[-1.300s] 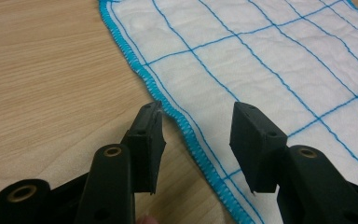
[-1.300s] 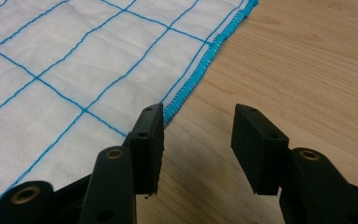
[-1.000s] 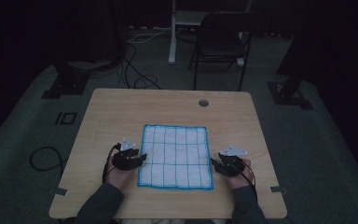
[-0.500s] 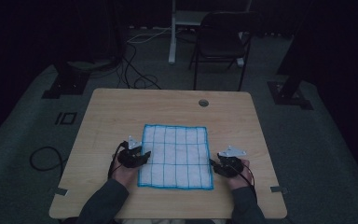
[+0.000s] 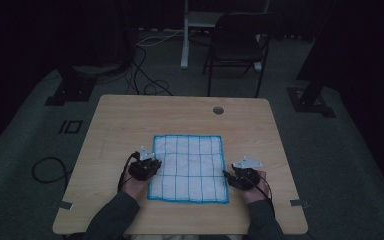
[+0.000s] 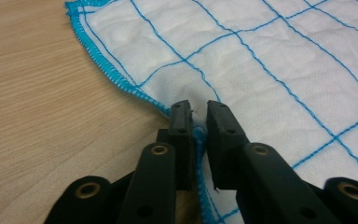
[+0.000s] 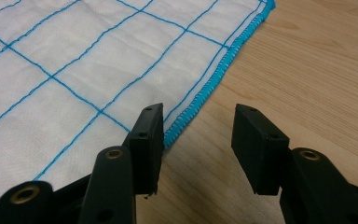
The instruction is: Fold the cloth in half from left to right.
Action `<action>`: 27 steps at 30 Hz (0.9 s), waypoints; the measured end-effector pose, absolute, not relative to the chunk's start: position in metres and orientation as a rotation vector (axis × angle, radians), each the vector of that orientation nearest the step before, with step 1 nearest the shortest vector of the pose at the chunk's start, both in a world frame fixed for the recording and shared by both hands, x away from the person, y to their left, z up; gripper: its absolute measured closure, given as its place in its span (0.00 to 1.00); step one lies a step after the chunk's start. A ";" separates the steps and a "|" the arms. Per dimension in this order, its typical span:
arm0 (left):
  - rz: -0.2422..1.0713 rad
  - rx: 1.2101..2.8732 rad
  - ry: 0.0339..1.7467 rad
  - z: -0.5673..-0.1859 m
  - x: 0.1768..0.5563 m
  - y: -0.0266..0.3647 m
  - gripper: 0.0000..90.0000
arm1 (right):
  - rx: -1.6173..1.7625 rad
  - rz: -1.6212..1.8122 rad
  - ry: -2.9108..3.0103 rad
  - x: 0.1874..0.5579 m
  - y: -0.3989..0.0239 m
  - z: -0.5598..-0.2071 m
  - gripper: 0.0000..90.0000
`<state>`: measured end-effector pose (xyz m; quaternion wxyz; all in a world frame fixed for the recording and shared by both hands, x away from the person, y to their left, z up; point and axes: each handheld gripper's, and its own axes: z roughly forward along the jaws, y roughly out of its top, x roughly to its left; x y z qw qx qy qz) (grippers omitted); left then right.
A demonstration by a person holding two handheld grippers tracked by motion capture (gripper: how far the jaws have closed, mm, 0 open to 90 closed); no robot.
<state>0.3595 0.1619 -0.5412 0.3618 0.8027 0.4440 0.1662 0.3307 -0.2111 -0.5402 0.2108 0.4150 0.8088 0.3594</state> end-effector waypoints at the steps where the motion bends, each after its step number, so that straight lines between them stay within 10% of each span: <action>1: 0.421 2.067 1.142 -0.541 0.360 0.163 0.92 | 1.154 1.000 2.247 0.331 -0.211 -0.540 0.60; 27: 0.353 2.008 1.173 -0.536 0.370 0.189 0.95 | 1.167 0.990 2.245 0.333 -0.213 -0.543 0.60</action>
